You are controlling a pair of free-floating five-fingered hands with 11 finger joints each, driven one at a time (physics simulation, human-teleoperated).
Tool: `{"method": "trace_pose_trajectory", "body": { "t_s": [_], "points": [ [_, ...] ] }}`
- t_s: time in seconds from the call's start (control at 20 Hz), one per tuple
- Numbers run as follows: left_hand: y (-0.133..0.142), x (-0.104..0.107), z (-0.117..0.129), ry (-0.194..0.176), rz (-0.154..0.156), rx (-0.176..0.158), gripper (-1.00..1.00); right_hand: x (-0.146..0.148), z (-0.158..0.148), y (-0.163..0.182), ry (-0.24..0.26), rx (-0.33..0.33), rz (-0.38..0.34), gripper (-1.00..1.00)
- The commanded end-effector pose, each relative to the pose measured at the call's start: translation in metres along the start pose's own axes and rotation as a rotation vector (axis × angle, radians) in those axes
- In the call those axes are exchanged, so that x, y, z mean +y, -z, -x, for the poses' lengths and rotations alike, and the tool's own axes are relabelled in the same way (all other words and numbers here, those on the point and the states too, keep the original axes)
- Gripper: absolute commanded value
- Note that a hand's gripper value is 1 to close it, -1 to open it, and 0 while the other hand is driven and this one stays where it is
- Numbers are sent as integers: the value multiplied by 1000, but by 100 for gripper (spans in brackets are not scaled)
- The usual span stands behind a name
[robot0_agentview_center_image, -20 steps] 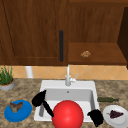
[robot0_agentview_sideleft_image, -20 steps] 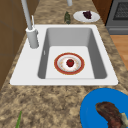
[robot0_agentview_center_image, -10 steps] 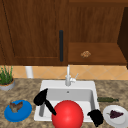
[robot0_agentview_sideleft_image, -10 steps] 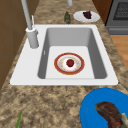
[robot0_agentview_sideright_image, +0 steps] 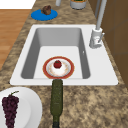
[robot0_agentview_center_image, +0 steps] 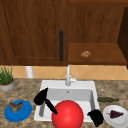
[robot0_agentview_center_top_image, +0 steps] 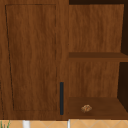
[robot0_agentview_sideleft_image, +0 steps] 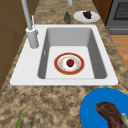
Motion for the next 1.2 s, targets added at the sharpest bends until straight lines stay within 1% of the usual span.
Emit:
{"method": "trace_pose_trajectory", "body": {
  "t_s": [0.0, 0.35, 1.15],
  "points": [
    [3, 4, -7, 32, -141, 22, -100, 0, 0, 0, 0, 0, 0, 0],
    [9, 11, -22, 29, -160, 20, -100, 0, 0, 0, 0, 0, 0, 0],
    [25, 29, -63, 23, -202, 14, -100, 0, 0, 0, 0, 0, 0, 0]
  ]
}}
